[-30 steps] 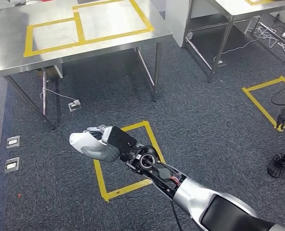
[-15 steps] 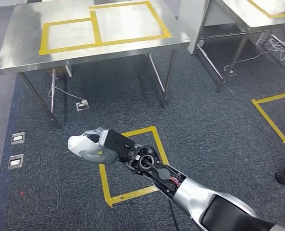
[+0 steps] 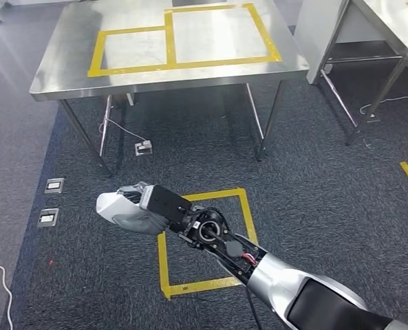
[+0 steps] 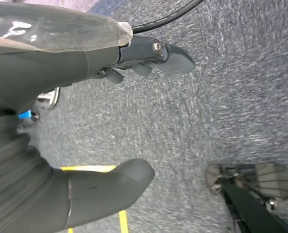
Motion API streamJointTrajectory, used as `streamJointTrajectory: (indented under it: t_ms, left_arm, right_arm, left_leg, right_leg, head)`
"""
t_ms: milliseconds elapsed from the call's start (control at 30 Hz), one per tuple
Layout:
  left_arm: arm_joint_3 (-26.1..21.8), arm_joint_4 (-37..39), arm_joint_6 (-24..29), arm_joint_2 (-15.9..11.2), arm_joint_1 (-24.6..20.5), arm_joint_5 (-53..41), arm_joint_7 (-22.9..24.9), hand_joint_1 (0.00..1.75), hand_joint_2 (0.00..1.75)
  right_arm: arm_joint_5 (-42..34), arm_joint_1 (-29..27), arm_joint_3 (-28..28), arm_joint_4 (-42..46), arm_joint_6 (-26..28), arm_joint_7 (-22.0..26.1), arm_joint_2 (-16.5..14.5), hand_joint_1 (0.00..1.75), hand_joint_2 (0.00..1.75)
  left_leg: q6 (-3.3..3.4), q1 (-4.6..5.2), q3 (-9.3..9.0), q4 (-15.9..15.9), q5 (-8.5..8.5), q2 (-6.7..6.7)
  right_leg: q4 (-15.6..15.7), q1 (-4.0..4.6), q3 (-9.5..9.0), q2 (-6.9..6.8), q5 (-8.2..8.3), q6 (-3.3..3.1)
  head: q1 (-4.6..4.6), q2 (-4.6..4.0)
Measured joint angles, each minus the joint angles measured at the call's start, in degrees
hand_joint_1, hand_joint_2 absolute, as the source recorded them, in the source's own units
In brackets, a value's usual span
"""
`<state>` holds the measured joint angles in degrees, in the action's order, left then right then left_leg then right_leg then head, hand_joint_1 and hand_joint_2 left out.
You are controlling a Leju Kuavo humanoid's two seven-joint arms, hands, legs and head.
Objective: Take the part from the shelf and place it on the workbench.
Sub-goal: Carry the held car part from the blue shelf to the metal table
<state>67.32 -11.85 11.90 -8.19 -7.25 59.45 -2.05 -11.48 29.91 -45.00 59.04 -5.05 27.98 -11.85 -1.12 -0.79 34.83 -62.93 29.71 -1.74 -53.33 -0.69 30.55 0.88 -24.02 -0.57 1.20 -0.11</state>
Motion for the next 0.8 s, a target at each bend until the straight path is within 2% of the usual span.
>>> streamJointTrajectory:
  t_ms: [33, 67, 100, 133, 167, 200, 233, 267, 300, 367, 400, 433, 467, 500, 533, 567, 600, 633, 667, 700, 733, 767, 800]
  left_arm:
    - [0.0, 0.0, 0.0, 0.0, -0.1, 0.0, 0.0, 0.0, 1.75]
    - [0.0, 0.0, 0.0, 0.0, -0.1, 0.0, 0.0, 0.0, 1.75]
    - [0.0, 0.0, 0.0, 0.0, 0.0, 0.0, 0.0, 0.0, 1.75]
    - [0.0, 0.0, 0.0, 0.0, 0.1, 0.0, 0.0, 0.0, 1.75]
    - [0.0, 0.0, 0.0, -0.1, 0.2, 0.0, 0.0, 0.0, 1.75]
    - [0.0, 0.0, 0.0, -0.1, 0.2, 0.0, 0.0, 0.0, 1.75]
    - [0.0, 0.0, 0.0, -0.2, 0.2, 0.0, 0.0, 0.0, 1.75]
    - [0.0, 0.0, 0.0, -0.2, 0.1, 0.0, 0.0, 0.0, 1.75]
    - [0.0, 0.0, 0.0, -0.2, 0.0, 0.0, 0.0, 0.0, 1.75]
    - [0.0, 0.0, 0.0, -0.2, -0.1, 0.0, 0.0, 0.0, 1.75]
    - [0.0, 0.0, 0.0, -0.2, 0.0, 0.0, 0.0, 0.0, 1.75]
    - [0.0, 0.0, 0.0, -0.2, 0.0, 0.0, 0.0, 0.0, 1.75]
    - [0.0, 0.0, 0.0, -0.1, 0.0, 0.0, 0.0, 0.0, 1.75]
    - [0.0, 0.0, 0.0, -0.1, 0.0, 0.0, 0.0, 0.0, 1.75]
    - [0.0, 0.0, 0.0, -0.1, -0.1, 0.0, -0.1, 0.0, 1.75]
    - [0.0, 0.0, 0.0, -0.1, -0.1, 0.0, -0.1, 0.0, 1.75]
    - [0.0, 0.0, 0.0, -0.1, -0.1, 0.0, -0.1, 0.0, 1.75]
    - [0.0, 0.0, 0.0, -0.1, -0.1, 0.0, -0.2, 0.0, 1.75]
    - [0.0, 0.0, 0.0, -0.1, 0.0, 0.0, -0.2, 0.0, 1.75]
    - [0.0, 0.0, 0.0, -0.1, 0.1, 0.0, -0.2, 0.0, 1.75]
    - [0.0, 0.0, 0.0, 0.0, 0.1, 0.0, -0.2, 0.0, 1.75]
    - [0.0, 0.0, 0.0, 0.0, 0.1, 0.0, -0.2, 0.0, 1.75]
    - [0.0, 0.0, 0.0, -0.1, 0.1, 0.1, -0.1, 0.0, 1.75]
  right_arm:
    - [0.0, 0.0, 0.0, 0.0, 0.0, 0.0, 0.0, 1.47, 1.75]
    - [0.0, -0.1, 0.0, 0.0, 0.0, 0.0, 0.0, 1.47, 1.75]
    - [0.0, -0.2, 0.0, 0.0, 0.0, 0.0, 0.0, 1.47, 1.75]
    - [0.0, -0.3, 0.0, 0.0, 0.0, 0.0, 0.0, 1.47, 1.75]
    - [0.0, -0.3, 0.0, 0.0, 0.0, 0.0, 0.0, 1.47, 1.75]
    - [0.0, -0.3, 0.0, 0.0, 0.0, 0.0, 0.0, 1.47, 1.75]
    - [0.0, -0.2, 0.0, 0.0, 0.0, 0.0, 0.0, 1.47, 1.75]
    - [0.0, -0.2, 0.0, 0.0, 0.0, 0.0, 0.0, 1.47, 1.75]
    - [0.0, -0.2, 0.0, 0.0, 0.0, 0.0, 0.0, 1.47, 1.75]
    - [0.0, -0.2, 0.0, 0.1, 0.0, -0.1, 0.0, 1.47, 1.75]
    - [0.0, -0.2, 0.0, 0.1, 0.0, 0.0, 0.0, 1.47, 1.75]
    - [0.0, -0.1, 0.0, 0.2, 0.0, 0.0, 0.0, 1.47, 1.75]
    - [0.0, -0.1, 0.0, 0.2, 0.0, 0.0, 0.0, 1.47, 1.75]
    - [0.0, 0.0, 0.0, 0.2, 0.0, 0.0, 0.1, 1.47, 1.75]
    - [0.1, -0.1, 0.0, 0.2, 0.0, 0.0, 0.1, 1.47, 1.75]
    - [0.1, -0.2, 0.0, 0.2, 0.0, -0.1, 0.2, 1.47, 1.75]
    - [0.2, -0.3, 0.0, 0.2, 0.0, -0.1, 0.3, 1.47, 1.75]
    - [0.2, -0.4, 0.0, 0.2, -0.1, -0.1, 0.3, 1.47, 1.75]
    - [0.1, -0.5, 0.0, 0.2, -0.2, -0.1, 0.3, 1.47, 1.75]
    - [0.0, -0.5, 0.0, 0.2, -0.3, -0.1, 0.3, 1.47, 1.75]
    - [0.0, -0.5, 0.0, 0.2, -0.3, 0.0, 0.3, 1.47, 1.75]
    - [-0.1, -0.4, 0.0, 0.2, -0.4, 0.0, 0.3, 1.47, 1.75]
    - [-0.1, -0.4, 0.0, 0.2, -0.5, 0.1, 0.3, 1.47, 1.75]
  left_leg:
    - [-0.23, -0.06, 2.7, -4.3, 1.36, 0.74]
    - [-0.4, -0.11, 4.99, -7.6, 1.92, 1.09]
    - [-0.47, -0.13, 6.36, -8.9, 1.4, 1.27]
    - [-0.43, -0.13, 6.37, -7.5, -0.36, 1.41]
    - [-0.29, -0.1, 5.26, -4.2, -2.89, 1.73]
    - [-0.01, 0.04, 3.46, 0.5, -5.55, 2.94]
    - [0.35, 0.35, 1.78, 4.5, -7.37, 4.19]
    - [0.72, 0.62, 0.67, 7.2, -8.31, 5.2]
    - [1.08, 0.89, 0.16, 8.6, -8.47, 5.82]
    - [1.59, 0.9, 0.12, 8.7, -7.95, 4.64]
    - [1.82, 0.76, -0.05, 8.7, -7.75, 3.95]
    - [2.09, 0.57, -0.32, 8.8, -7.59, 3.35]
    - [2.36, 0.38, -0.63, 8.9, -7.43, 2.78]
    - [2.6, 0.32, -0.84, 8.9, -7.24, 2.2]
    - [2.79, 0.29, -1.03, 8.9, -7.04, 1.58]
    - [2.89, 0.28, -1.26, 8.9, -6.82, 0.91]
    - [2.91, 0.27, -1.58, 8.8, -6.55, 0.28]
    - [2.86, 0.26, -2.02, 8.8, -6.23, -0.33]
    - [2.75, 0.23, -2.61, 8.8, -5.83, -0.83]
    - [2.56, 0.21, -3.2, 8.7, -5.38, -1.27]
    - [2.27, 0.27, -3.69, 8.6, -4.91, -1.64]
    - [1.97, 0.33, -3.98, 8.4, -4.53, -1.91]
    - [1.69, 0.36, -4.05, 8.3, -4.27, -2.08]
  right_leg:
    - [0.0, 0.08, -0.3, -0.71, -0.31, -0.14]
    - [0.0, 0.14, -0.61, -1.37, -0.67, -0.22]
    - [0.0, 0.18, -0.98, -2.0, -1.06, -0.23]
    - [0.0, 0.19, -1.45, -2.57, -1.46, -0.18]
    - [0.0, 0.2, -2.0, -3.09, -1.9, -0.08]
    - [0.0, 0.26, -2.54, -3.6, -2.39, 0.08]
    - [0.0, 0.47, -2.97, -4.06, -2.9, 0.32]
    - [-0.1, 0.68, -3.25, -4.48, -3.32, 0.58]
    - [0.0, 0.94, -3.46, -4.97, -3.74, 0.85]
    - [0.1, 1.17, -3.87, -6.03, -4.47, 1.34]
    - [-0.3, 1.1, -4.06, -5.82, -5.0, 1.62]
    - [-1.7, 0.96, -3.67, -4.98, -5.95, 1.89]
    - [-4.4, 0.81, -2.51, -3.8, -7.3, 2.13]
    - [-8.3, 0.65, -0.58, -2.43, -8.95, 2.34]
    - [-12.9, 0.58, 2.1, -1.66, -10.6, 2.49]
    - [-16.8, 0.53, 4.61, -1.32, -11.48, 2.62]
    - [-18.9, 0.48, 6.39, -1.17, -11.26, 2.71]
    - [-18.8, 0.41, 7.19, -1.11, -9.8, 2.74]
    - [-16.1, 0.33, 6.71, -1.07, -7.1, 2.71]
    - [-11.8, 0.24, 5.5, -0.94, -3.83, 2.63]
    - [-7.7, 0.22, 4.19, -0.66, -1.36, 2.56]
    - [-4.4, 0.19, 3.04, -0.39, 0.19, 2.43]
    - [-2.5, 0.25, 2.43, -0.13, 0.69, 2.29]
  head:
    - [-0.29, 0.0]
    - [-0.4, 0.0]
    - [-0.45, 0.0]
    - [-0.52, 0.0]
    - [-0.57, 0.0]
    - [-0.64, 0.0]
    - [-0.82, 0.0]
    - [-0.87, 0.0]
    - [-0.83, 0.0]
    - [-0.54, 0.0]
    - [-0.39, 0.0]
    - [-0.24, 0.0]
    - [-0.02, 0.0]
    - [0.25, 0.0]
    - [0.49, 0.0]
    - [0.71, 0.0]
    - [0.91, 0.0]
    - [1.12, 0.0]
    - [1.33, 0.0]
    - [1.55, 0.0]
    - [1.65, 0.0]
    - [1.73, 0.0]
    - [1.66, 0.0]
